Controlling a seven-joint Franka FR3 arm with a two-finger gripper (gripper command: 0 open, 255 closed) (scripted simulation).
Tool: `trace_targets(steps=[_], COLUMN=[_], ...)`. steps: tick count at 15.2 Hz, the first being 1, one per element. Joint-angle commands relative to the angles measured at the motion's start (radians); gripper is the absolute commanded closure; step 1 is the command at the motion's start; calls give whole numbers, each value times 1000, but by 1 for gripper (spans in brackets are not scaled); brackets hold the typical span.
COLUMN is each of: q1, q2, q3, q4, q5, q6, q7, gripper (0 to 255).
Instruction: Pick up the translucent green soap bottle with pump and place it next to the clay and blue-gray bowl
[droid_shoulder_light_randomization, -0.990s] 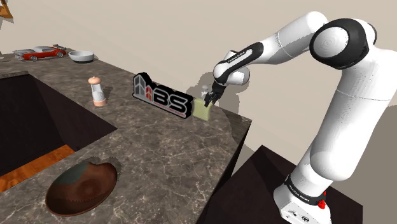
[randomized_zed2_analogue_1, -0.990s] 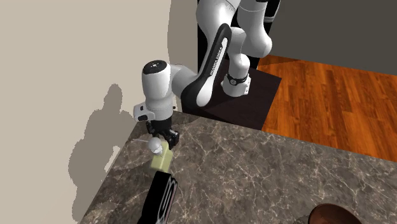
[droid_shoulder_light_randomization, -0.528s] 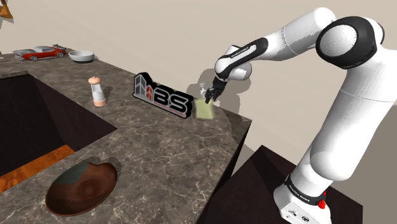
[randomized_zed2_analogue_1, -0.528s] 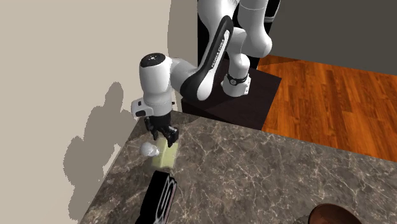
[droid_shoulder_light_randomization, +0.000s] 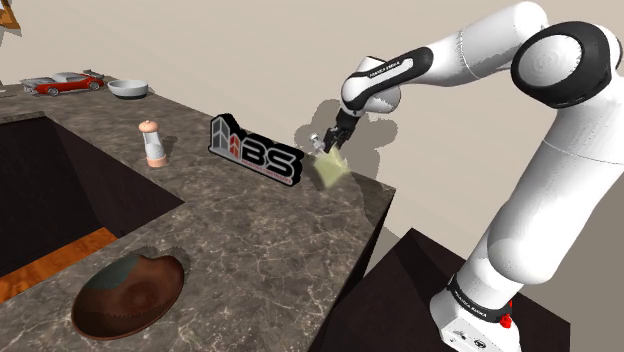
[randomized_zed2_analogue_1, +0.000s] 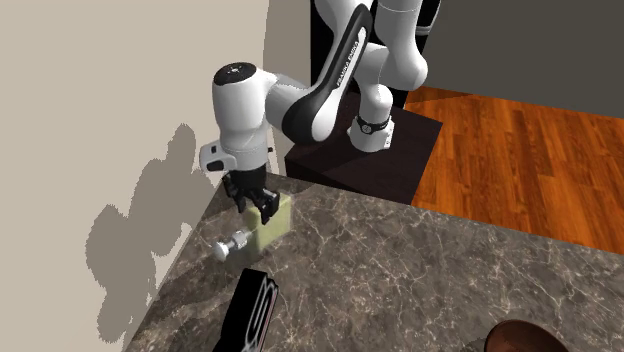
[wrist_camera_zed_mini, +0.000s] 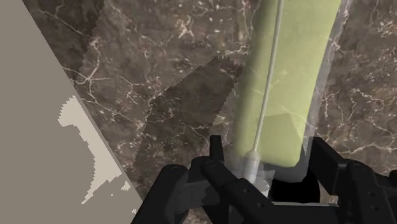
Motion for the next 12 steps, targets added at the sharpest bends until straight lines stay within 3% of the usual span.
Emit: trace_targets(steps=[1,12], q1=[0,-1], q2=[-14,-72], q3=[-2,-3], q4=[12,97], q5=[-9,-49], q6=[-25,-163], q7=[8,48], gripper=[255,255])
